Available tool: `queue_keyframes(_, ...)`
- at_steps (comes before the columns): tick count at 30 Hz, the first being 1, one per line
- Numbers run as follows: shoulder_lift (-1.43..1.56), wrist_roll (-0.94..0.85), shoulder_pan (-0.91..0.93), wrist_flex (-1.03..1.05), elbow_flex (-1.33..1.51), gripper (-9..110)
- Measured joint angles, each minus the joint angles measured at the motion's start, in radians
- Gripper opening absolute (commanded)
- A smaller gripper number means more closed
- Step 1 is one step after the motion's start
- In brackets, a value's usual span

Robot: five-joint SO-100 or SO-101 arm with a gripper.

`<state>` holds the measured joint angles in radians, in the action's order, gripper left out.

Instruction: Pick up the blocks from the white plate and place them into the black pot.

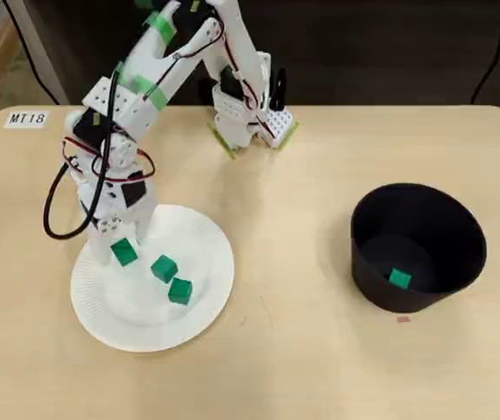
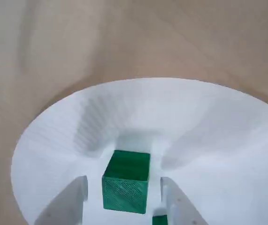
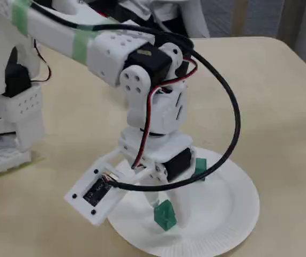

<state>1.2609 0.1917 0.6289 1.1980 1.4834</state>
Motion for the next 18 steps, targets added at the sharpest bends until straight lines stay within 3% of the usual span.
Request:
queue_keyframes(3,-0.012,0.008,0.000,-0.023,-0.003,13)
queue_keyframes(6,-0.038,0.012,0.000,-0.048,-0.015,-2)
queue_keyframes(18,-0.064,-0.037,-0.012,-0.025,-0.112,-2)
